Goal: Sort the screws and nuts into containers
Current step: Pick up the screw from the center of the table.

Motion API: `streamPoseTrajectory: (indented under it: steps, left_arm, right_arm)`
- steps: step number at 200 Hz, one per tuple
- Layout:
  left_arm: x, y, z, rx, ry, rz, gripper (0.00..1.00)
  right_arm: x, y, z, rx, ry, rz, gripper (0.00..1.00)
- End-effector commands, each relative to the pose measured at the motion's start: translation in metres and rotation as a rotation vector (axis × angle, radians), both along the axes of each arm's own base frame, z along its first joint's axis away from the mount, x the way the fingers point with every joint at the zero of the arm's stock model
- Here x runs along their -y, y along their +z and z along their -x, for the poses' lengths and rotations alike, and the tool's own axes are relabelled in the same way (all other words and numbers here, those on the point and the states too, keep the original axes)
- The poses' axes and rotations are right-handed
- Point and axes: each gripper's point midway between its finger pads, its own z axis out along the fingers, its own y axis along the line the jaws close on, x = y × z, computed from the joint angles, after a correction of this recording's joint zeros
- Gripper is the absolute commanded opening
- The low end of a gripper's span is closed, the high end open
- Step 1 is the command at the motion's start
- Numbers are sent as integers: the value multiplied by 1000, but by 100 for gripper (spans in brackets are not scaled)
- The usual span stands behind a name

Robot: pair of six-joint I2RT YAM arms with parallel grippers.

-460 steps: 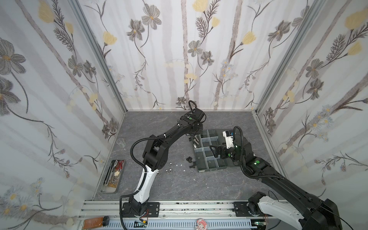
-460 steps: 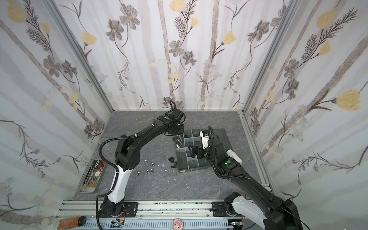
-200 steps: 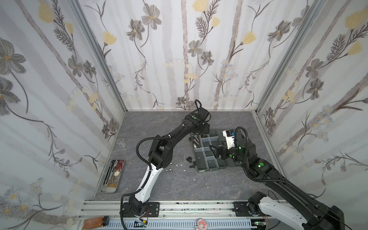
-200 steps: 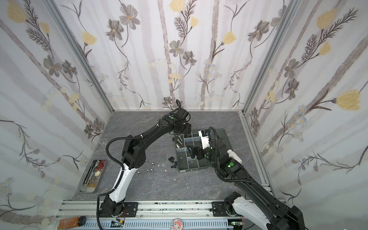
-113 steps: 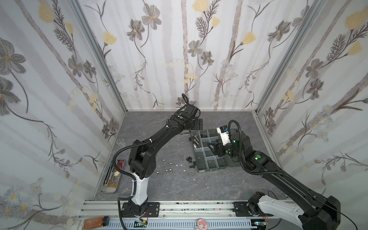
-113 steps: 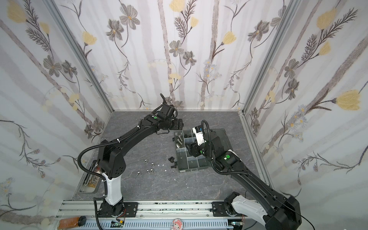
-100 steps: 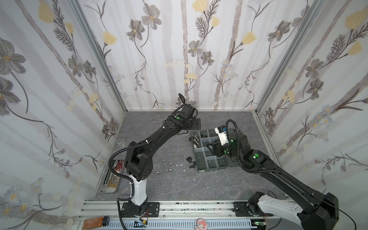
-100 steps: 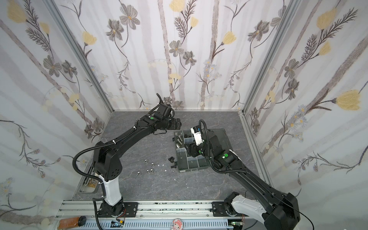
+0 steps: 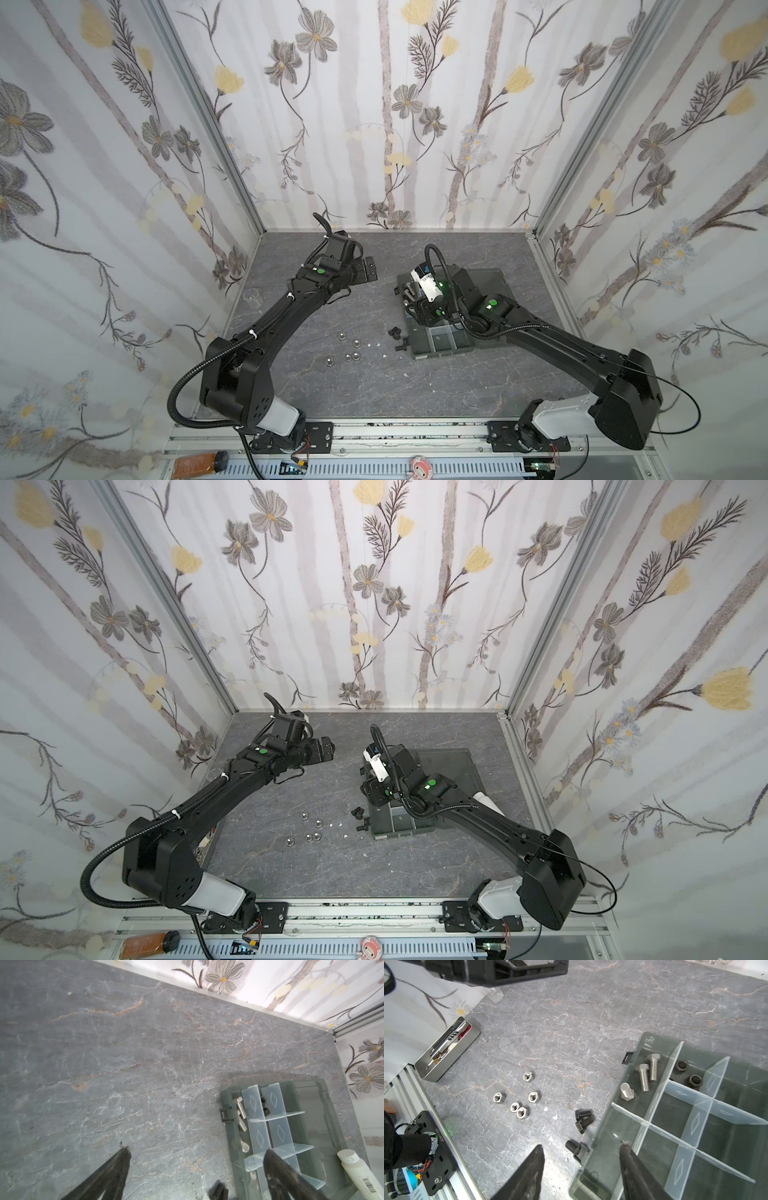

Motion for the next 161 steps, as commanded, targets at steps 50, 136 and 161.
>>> streamPoseTrajectory:
  steps: [50, 136, 161]
  left_arm:
    - [-42, 3, 25, 50, 52, 58, 100]
    - [-63, 3, 41, 89, 61, 108, 100]
    - [-65, 7, 42, 102, 63, 111, 100]
  right_arm:
    - [-42, -61, 9, -124, 141, 224, 71]
    - [-61, -117, -1, -236, 196, 419, 73]
    - [-63, -132, -3, -268, 207, 471, 65]
